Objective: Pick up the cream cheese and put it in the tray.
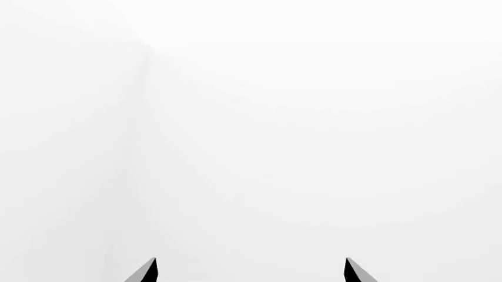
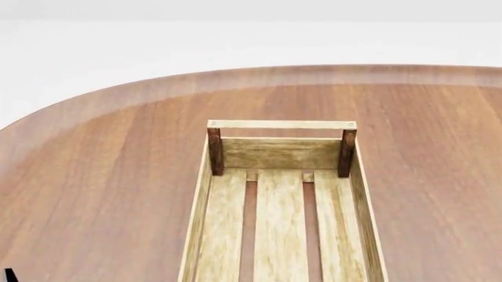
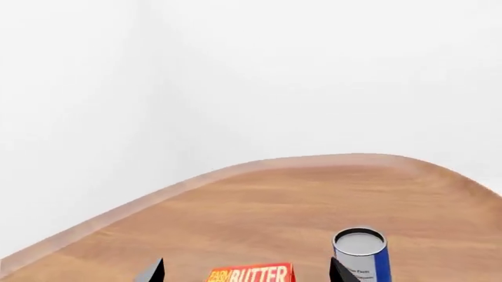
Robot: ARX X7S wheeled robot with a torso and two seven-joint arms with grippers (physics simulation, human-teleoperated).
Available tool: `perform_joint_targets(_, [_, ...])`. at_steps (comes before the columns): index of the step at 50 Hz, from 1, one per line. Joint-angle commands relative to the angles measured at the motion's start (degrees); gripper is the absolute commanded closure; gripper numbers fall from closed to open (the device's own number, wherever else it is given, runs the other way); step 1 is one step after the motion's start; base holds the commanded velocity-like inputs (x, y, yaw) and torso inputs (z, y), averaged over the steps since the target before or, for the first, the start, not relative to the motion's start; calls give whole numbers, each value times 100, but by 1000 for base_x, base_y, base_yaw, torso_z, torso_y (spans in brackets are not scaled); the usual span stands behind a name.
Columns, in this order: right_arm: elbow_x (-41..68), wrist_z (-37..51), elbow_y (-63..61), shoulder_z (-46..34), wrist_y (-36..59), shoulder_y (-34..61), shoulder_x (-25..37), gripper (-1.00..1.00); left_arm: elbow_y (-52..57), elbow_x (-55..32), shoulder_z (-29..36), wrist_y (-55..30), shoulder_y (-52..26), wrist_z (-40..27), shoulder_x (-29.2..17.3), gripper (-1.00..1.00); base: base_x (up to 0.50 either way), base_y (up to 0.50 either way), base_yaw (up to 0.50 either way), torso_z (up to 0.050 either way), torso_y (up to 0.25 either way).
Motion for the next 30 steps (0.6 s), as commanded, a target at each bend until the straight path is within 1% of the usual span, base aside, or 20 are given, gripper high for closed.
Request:
perform_joint_targets(1, [480, -30, 433, 233, -37, 87, -3, -100, 8, -11, -14, 20, 8, -39, -20, -100, 0, 0, 0, 0, 0])
perform_joint_targets(6, [720, -123, 636, 302, -150, 145, -35, -100, 9, -15, -18, 4, 6, -54, -28, -100, 0, 0, 0, 0, 0])
perform_joint_targets(7, [617, -25, 613, 296, -71, 153, -35, -100, 31, -13, -18, -11, 15, -58, -31, -100, 0, 0, 0, 0, 0])
perform_joint_targets(13, [799, -60, 655, 375, -105, 101, -38, -100, 90, -1, -22, -26, 50, -79, -44, -100, 0, 0, 0, 0, 0])
perform_joint_targets(30, [875, 5, 1207, 379, 45, 268, -58, -100, 107, -178, -11, -4, 57, -72, -131, -100, 0, 0, 0, 0, 0])
